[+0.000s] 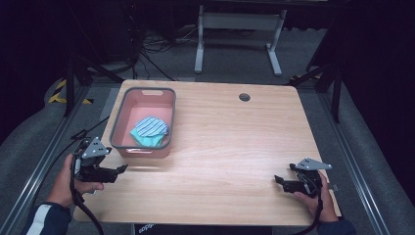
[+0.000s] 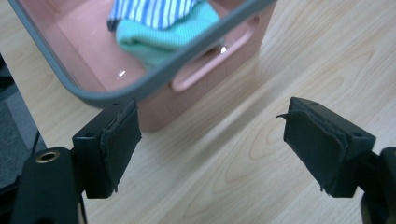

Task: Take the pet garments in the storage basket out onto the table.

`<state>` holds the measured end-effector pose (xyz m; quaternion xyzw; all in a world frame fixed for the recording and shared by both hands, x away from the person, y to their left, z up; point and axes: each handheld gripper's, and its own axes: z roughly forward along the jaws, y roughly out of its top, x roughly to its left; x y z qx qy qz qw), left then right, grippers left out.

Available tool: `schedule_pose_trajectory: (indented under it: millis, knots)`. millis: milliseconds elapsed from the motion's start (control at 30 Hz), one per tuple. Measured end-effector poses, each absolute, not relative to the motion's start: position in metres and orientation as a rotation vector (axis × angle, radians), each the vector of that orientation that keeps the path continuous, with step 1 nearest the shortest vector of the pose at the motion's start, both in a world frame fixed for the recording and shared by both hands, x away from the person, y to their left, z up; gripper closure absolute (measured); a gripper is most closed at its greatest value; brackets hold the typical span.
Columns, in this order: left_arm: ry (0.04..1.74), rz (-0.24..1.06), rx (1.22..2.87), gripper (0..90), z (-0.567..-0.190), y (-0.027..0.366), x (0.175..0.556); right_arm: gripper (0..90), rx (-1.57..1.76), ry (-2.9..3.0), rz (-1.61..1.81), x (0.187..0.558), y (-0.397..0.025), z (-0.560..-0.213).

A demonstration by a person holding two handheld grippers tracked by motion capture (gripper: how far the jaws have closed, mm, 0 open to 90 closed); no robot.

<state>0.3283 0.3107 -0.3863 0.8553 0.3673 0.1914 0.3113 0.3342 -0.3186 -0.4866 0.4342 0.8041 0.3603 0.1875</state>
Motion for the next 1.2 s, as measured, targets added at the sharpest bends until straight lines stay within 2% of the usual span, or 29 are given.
schedule_pose_trajectory:
  millis: [333, 633, 1200]
  knots:
    - [0.932, 0.506, 2.302, 18.5, -0.361, 0.288, 0.362, 20.5, 1.222, 2.263, 1.014, 0.334, -0.319, -0.487]
    - [0.932, 0.489, 2.388, 18.3, -0.357, 0.262, 0.401, 20.5, 1.222, 2.263, 1.014, 0.334, -0.319, -0.487]
    - [1.048, 0.336, 2.567, 17.5, -0.391, 0.240, 0.475, 20.5, 1.221, 2.264, 1.013, 0.334, -0.319, -0.487]
